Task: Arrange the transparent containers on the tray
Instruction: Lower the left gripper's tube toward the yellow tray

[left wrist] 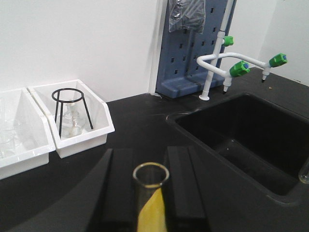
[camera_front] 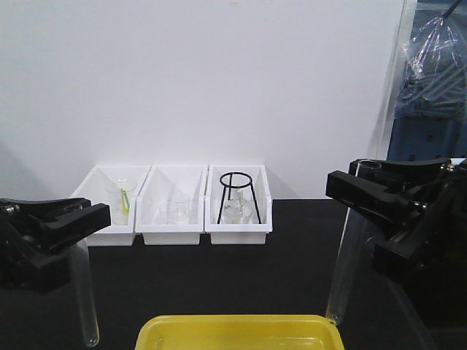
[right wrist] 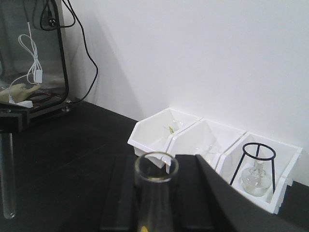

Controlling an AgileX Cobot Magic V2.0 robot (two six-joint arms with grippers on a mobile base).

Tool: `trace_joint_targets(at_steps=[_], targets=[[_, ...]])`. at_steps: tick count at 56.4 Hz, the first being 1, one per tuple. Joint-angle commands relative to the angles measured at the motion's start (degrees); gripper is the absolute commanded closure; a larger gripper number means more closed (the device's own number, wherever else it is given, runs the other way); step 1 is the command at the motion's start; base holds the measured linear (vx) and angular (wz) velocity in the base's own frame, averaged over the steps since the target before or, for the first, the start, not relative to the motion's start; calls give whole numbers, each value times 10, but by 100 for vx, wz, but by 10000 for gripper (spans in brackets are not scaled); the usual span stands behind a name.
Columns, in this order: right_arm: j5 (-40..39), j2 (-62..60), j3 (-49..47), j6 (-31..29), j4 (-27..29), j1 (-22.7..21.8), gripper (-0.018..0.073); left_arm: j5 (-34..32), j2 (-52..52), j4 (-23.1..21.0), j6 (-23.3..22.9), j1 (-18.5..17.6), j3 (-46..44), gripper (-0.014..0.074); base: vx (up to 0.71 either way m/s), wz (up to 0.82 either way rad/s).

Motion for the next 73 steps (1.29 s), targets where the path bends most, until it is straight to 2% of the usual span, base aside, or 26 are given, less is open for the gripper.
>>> trace_joint_targets(at_steps=[1,50,58,62,65,67,73], targets=[[14,-9,-19,-1,-10,-1,571,12,-10,43,-5,-3,-16,596,11,1],[14,-9,-19,-1,-10,-1,571,14,-10,43,-5,-3,-16,596,2,0],[11,-9,-19,0,-10,-1,571,-18,-9,42,-7,-3,-16,596,0,0],[5,-9,-19,3,-10,-1,571,-32,-2,42,-35,-3,-16,596,0,0],[5,-9,-19,4,-10,-1,571,-44,14,43,-82,-3,-16,596,0,0],[4,-9,-19,4,-10,-1,571,-52,29,42,-96,-3,-16,596,0,0],[4,-4,-19,11,-10,-1,571,-76,92,33,-96,-3,-16,596,0,0]])
